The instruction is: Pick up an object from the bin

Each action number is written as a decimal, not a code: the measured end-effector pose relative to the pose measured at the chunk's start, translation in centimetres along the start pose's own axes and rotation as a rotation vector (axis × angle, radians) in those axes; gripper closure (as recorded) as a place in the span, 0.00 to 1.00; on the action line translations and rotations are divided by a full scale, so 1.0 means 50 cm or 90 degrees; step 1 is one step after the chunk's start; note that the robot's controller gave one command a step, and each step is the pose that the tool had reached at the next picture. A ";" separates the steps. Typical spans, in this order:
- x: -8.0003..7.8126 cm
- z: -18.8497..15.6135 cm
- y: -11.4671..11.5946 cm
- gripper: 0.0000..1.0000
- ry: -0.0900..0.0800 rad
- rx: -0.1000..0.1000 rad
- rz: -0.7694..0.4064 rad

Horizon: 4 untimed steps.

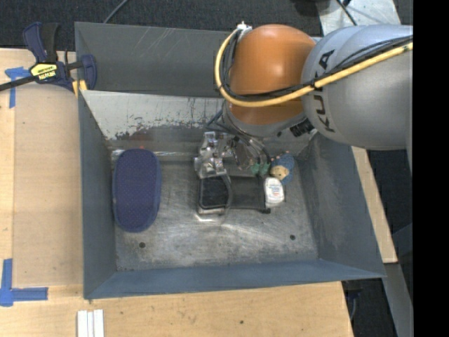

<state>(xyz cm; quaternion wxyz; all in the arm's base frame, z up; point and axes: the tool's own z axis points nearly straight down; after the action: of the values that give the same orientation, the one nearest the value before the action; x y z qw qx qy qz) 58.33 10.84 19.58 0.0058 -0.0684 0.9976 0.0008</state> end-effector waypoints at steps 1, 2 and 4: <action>0.003 0.010 -0.001 0.00 0.005 0.000 0.001; -0.041 0.131 -0.139 0.00 -0.008 -0.002 0.079; -0.060 0.144 -0.135 0.00 -0.008 -0.004 -0.166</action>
Offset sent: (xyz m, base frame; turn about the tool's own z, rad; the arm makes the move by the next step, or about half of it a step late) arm 0.0000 0.0000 0.0000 0.0000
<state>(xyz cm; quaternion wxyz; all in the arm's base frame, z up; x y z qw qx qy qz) 62.29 4.55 12.40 0.0118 -0.1977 0.9802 0.0034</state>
